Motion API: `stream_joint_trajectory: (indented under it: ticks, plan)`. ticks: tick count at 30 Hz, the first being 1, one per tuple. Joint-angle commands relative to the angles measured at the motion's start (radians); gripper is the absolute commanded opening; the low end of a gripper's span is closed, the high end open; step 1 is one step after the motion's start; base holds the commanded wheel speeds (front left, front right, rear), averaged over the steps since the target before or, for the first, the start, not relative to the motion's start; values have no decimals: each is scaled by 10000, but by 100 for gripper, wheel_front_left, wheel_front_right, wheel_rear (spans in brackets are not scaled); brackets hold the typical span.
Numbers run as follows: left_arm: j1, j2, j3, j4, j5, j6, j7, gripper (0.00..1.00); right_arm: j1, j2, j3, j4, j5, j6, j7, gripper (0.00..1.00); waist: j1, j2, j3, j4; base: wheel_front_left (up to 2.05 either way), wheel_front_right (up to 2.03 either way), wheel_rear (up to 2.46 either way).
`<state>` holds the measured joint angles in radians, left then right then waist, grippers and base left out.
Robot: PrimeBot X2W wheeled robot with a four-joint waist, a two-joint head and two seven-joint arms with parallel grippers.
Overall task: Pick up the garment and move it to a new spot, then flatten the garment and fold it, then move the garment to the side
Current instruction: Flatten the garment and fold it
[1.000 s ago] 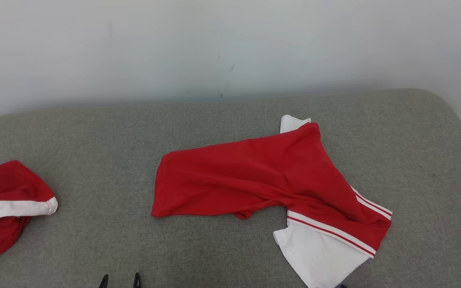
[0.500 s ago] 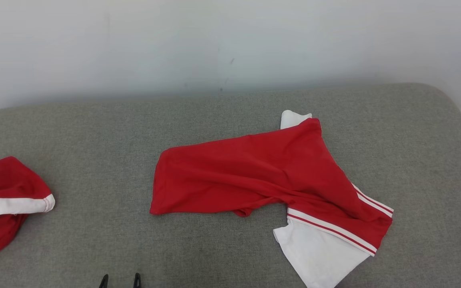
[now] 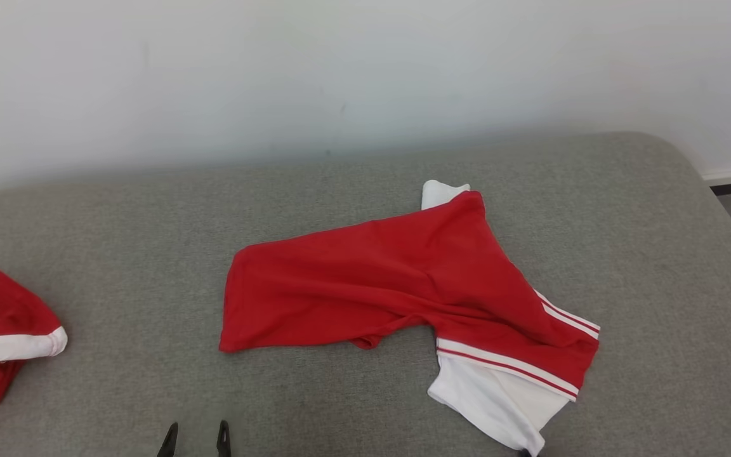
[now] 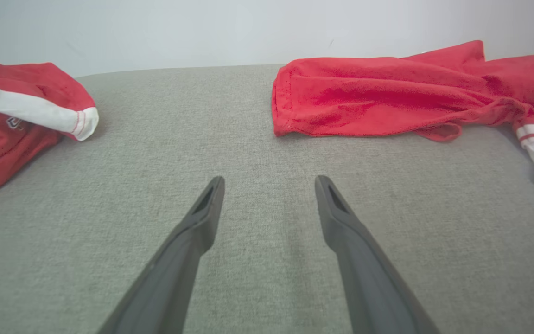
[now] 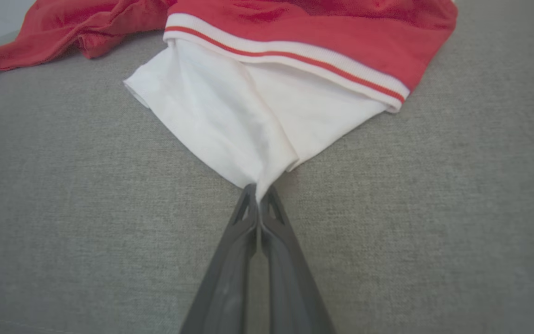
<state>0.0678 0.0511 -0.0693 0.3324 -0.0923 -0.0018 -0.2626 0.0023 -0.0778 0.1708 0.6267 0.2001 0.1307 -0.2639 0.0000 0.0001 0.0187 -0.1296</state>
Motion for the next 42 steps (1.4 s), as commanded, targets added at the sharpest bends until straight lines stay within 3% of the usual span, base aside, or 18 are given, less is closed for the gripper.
stream_joint_trajectory:
  ticks: [1, 16, 35, 39, 42]
  plan:
    - [-196, -11, -43, -49, -111, -67, -34, 100, 106, -62, -61, -79, -70, 2, -5, 0, 0, -1, 56, -146, 0, 0, 0]
    - [-1475, -7, 585, 625, -948, -506, -34, 100, -5, -432, -799, -732, -354, 2, -5, 0, 0, -1, 1004, -1148, 0, 0, 0]
    - [-3224, -6, 1670, 1618, -584, -1118, -34, 100, -665, -162, -686, -1069, -464, 2, -2, 0, 0, -1, 2125, -1300, 0, 0, 0]
    - [-3248, -6, 1736, 1648, -540, -1197, -34, 76, -725, -155, -643, -1029, -415, 2, 6, 0, 0, -1, 2202, -1303, 0, 0, 0]
    - [-3225, -6, 1739, 1645, -579, -1193, -34, 75, -744, -159, -626, -1007, -405, 2, 9, 0, 0, -1, 2211, -1296, 0, 0, 0]
